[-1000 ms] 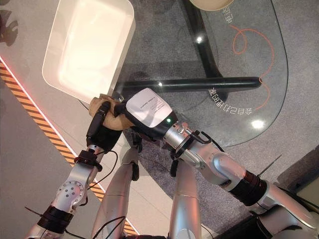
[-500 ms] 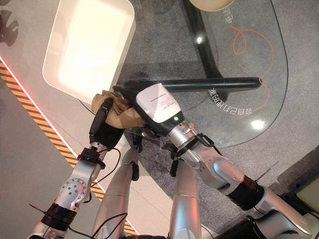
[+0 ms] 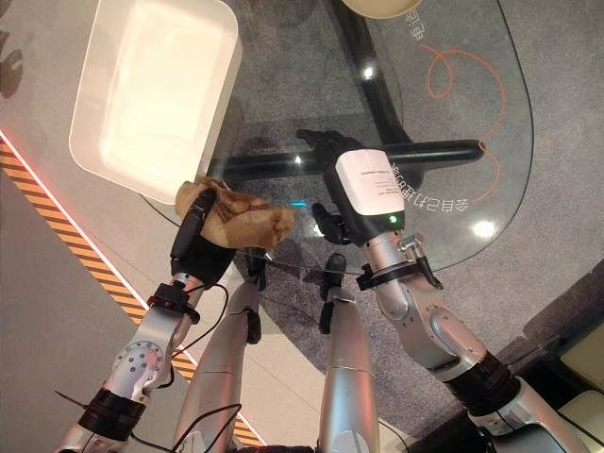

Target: Wipe the table with a cloth and put it in the basket.

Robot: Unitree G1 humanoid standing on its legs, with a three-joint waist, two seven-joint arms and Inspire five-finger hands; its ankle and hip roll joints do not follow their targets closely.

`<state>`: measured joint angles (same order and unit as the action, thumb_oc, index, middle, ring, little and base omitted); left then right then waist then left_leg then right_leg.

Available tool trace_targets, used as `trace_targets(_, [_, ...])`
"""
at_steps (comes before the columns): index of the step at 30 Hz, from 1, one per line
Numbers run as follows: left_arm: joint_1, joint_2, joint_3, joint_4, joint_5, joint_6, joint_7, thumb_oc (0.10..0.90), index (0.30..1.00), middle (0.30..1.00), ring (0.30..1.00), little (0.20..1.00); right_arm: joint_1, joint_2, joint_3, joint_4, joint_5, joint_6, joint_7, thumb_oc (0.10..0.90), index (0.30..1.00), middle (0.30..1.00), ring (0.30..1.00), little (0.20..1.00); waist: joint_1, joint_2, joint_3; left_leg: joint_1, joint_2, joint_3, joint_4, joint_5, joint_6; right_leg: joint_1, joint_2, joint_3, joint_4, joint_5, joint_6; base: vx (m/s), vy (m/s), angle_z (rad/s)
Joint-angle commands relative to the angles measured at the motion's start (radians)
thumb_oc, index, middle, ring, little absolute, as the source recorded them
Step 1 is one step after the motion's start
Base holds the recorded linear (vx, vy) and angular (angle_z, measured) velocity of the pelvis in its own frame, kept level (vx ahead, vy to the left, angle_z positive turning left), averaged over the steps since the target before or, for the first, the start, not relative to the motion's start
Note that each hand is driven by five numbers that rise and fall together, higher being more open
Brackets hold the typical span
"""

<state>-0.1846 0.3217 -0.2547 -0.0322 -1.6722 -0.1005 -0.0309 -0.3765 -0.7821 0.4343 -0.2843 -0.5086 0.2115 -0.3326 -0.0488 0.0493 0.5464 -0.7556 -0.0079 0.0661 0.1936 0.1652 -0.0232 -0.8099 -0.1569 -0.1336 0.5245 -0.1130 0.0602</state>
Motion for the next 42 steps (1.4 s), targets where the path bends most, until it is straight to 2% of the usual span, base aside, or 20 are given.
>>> trace_targets(1, [0.026, -0.014, 0.032, -0.208, 0.034, -0.015, -0.120, 0.100, 0.300, 0.300, 0.300, 0.200, -0.037, 0.006, -0.054, -0.078, 0.000, -0.045, -0.079, 0.800, 0.900, 0.900, 0.900, 0.900, 0.014, -0.010, -0.026, 0.023, -0.067, 0.081, 0.138, -0.212, 0.023, 0.039, 0.096, 0.012, -0.201, 0.123, 0.052, 0.00, 0.000, 0.00])
trace_targets(6, [0.030, -0.007, 0.062, -0.220, 0.101, -0.043, -0.148, 0.100, 0.300, 0.300, 0.300, 0.200, -0.020, 0.019, -0.072, -0.076, 0.032, -0.063, -0.039, 0.800, 0.900, 0.900, 0.900, 0.900, 0.012, -0.007, -0.026, 0.019, -0.065, 0.083, 0.139, -0.212, 0.021, 0.034, 0.096, 0.016, -0.198, 0.120, 0.051, 0.00, 0.000, 0.00])
trace_targets(10, [0.037, 0.019, 0.099, -0.254, 0.227, -0.131, -0.160, 0.100, 0.300, 0.300, 0.300, 0.200, 0.009, 0.033, -0.076, -0.079, 0.047, -0.069, 0.019, 0.800, 0.900, 0.900, 0.900, 0.900, 0.015, -0.001, -0.026, 0.014, -0.065, 0.081, 0.140, -0.213, 0.021, 0.031, 0.094, 0.016, -0.198, 0.117, 0.046, 0.00, 0.000, 0.00])
trace_targets(15, [0.049, 0.042, 0.138, -0.296, 0.341, -0.203, -0.133, 0.100, 0.300, 0.300, 0.300, 0.200, 0.035, 0.052, -0.074, -0.083, 0.047, -0.059, 0.068, 0.800, 0.900, 0.900, 0.900, 0.900, 0.021, 0.008, -0.026, 0.009, -0.070, 0.075, 0.143, -0.211, 0.019, 0.029, 0.093, 0.014, -0.196, 0.114, 0.041, 0.00, 0.000, 0.00])
trace_targets(16, [0.050, 0.047, 0.151, -0.302, 0.392, -0.240, -0.123, 0.100, 0.300, 0.300, 0.300, 0.200, 0.040, 0.057, -0.069, -0.083, 0.048, -0.054, 0.082, 0.800, 0.900, 0.900, 0.900, 0.900, 0.022, 0.010, -0.026, 0.007, -0.070, 0.073, 0.145, -0.211, 0.019, 0.027, 0.092, 0.014, -0.193, 0.113, 0.040, 0.01, 0.033, -0.01])
trace_targets(17, [0.049, 0.057, 0.174, -0.314, 0.466, -0.282, -0.089, 0.100, 0.300, 0.300, 0.300, 0.200, 0.045, 0.059, -0.066, -0.083, 0.052, -0.049, 0.099, 0.800, 0.900, 0.900, 0.900, 0.900, 0.025, 0.013, -0.026, 0.005, -0.072, 0.073, 0.145, -0.212, 0.019, 0.025, 0.091, 0.014, -0.192, 0.110, 0.038, 0.01, 0.036, -0.01])
trace_targets(18, [0.048, 0.062, 0.179, -0.319, 0.492, -0.294, -0.073, 0.100, 0.300, 0.300, 0.300, 0.200, 0.046, 0.059, -0.066, -0.083, 0.053, -0.047, 0.103, 0.800, 0.900, 0.900, 0.900, 0.900, 0.026, 0.013, -0.026, 0.005, -0.073, 0.073, 0.146, -0.212, 0.019, 0.024, 0.091, 0.014, -0.191, 0.109, 0.037, 0.01, 0.046, -0.02])
trace_targets(19, [0.044, 0.081, 0.202, -0.332, 0.575, -0.325, -0.018, 0.100, 0.300, 0.300, 0.300, 0.200, 0.051, 0.059, -0.065, -0.086, 0.068, -0.040, 0.123, 0.800, 0.900, 0.900, 0.900, 0.900, 0.029, 0.016, -0.026, 0.002, -0.074, 0.071, 0.148, -0.211, 0.018, 0.022, 0.090, 0.014, -0.188, 0.108, 0.036, 0.01, 0.034, -0.03])
trace_targets(27, [-0.016, 0.121, 0.273, -0.341, 0.772, -0.400, 0.153, 0.100, 0.300, 0.300, 0.300, 0.200, 0.041, 0.074, -0.033, -0.068, 0.122, 0.000, 0.179, 0.800, 0.900, 0.900, 0.900, 0.900, 0.036, 0.019, -0.026, -0.025, -0.080, 0.064, 0.176, -0.215, 0.018, -0.004, 0.087, 0.020, -0.161, 0.099, 0.029, 0.01, 0.028, 0.00])
trace_targets(29, [-0.034, 0.134, 0.285, -0.339, 0.849, -0.419, 0.214, 0.100, 0.300, 0.300, 0.300, 0.200, 0.025, 0.076, -0.013, -0.068, 0.149, 0.028, 0.187, 0.800, 0.900, 0.900, 0.900, 0.900, 0.037, 0.018, -0.026, -0.033, -0.079, 0.066, 0.183, -0.216, 0.018, -0.013, 0.087, 0.022, -0.154, 0.098, 0.028, 0.02, 0.056, -0.01])
trace_targets(30, [-0.052, 0.146, 0.294, -0.332, 0.952, -0.444, 0.277, 0.100, 0.300, 0.300, 0.300, 0.200, 0.013, 0.077, 0.003, -0.066, 0.158, 0.045, 0.195, 0.800, 0.900, 0.900, 0.900, 0.900, 0.037, 0.017, -0.026, -0.038, -0.079, 0.069, 0.188, -0.218, 0.019, -0.019, 0.087, 0.023, -0.151, 0.097, 0.027, 0.02, 0.057, 0.02])
trace_targets(31, [-0.057, 0.149, 0.295, -0.333, 0.971, -0.446, 0.296, 0.100, 0.300, 0.300, 0.300, 0.200, 0.011, 0.077, 0.005, -0.064, 0.159, 0.046, 0.196, 0.800, 0.900, 0.900, 0.900, 0.900, 0.036, 0.017, -0.026, -0.040, -0.079, 0.070, 0.190, -0.219, 0.019, -0.021, 0.087, 0.024, -0.149, 0.097, 0.027, 0.01, 0.055, 0.02])
trace_targets(34, [-0.085, 0.186, 0.320, -0.324, 1.235, -0.441, 0.446, 0.100, 0.300, 0.300, 0.300, 0.200, 0.000, 0.074, 0.018, -0.060, 0.164, 0.060, 0.211, 0.800, 0.900, 0.900, 0.900, 0.900, 0.035, 0.014, -0.026, -0.050, -0.078, 0.074, 0.201, -0.222, 0.019, -0.030, 0.089, 0.029, -0.145, 0.097, 0.025, 0.02, 0.049, 0.02])
trace_targets(36, [-0.109, 0.237, 0.345, -0.296, 1.410, -0.392, 0.569, 0.100, 0.300, 0.300, 0.300, 0.200, -0.014, 0.059, 0.029, -0.056, 0.180, 0.070, 0.212, 0.800, 0.900, 0.900, 0.900, 0.900, 0.035, 0.012, -0.026, -0.056, -0.076, 0.079, 0.210, -0.224, 0.019, -0.036, 0.089, 0.032, -0.143, 0.097, 0.025, 0.03, 0.064, -0.01])
trace_targets(38, [-0.125, 0.278, 0.353, -0.267, 1.512, -0.354, 0.639, 0.100, 0.300, 0.300, 0.300, 0.200, -0.024, 0.048, 0.035, -0.053, 0.190, 0.078, 0.212, 0.800, 0.900, 0.900, 0.900, 0.900, 0.033, 0.011, -0.026, -0.060, -0.073, 0.082, 0.215, -0.227, 0.018, -0.040, 0.088, 0.033, -0.142, 0.097, 0.026, 0.01, 0.043, -0.02])
trace_targets(39, [-0.126, 0.278, 0.351, -0.267, 1.514, -0.353, 0.642, 0.100, 0.300, 0.300, 0.300, 0.200, -0.024, 0.048, 0.035, -0.053, 0.190, 0.078, 0.212, 0.800, 0.900, 0.900, 0.900, 0.900, 0.033, 0.010, -0.026, -0.060, -0.073, 0.082, 0.216, -0.227, 0.018, -0.041, 0.088, 0.033, -0.142, 0.097, 0.026, 0.01, 0.061, -0.04])
trace_targets(42, [-0.161, 0.380, 0.361, -0.190, 1.658, -0.267, 0.767, 0.100, 0.300, 0.300, 0.300, 0.200, -0.042, 0.002, 0.045, -0.065, 0.228, 0.097, 0.221, 0.800, 0.900, 0.900, 0.900, 0.900, 0.022, 0.007, -0.026, -0.081, -0.063, 0.094, 0.234, -0.234, 0.016, -0.062, 0.084, 0.040, -0.138, 0.100, 0.029, 0.02, 0.091, -0.03])
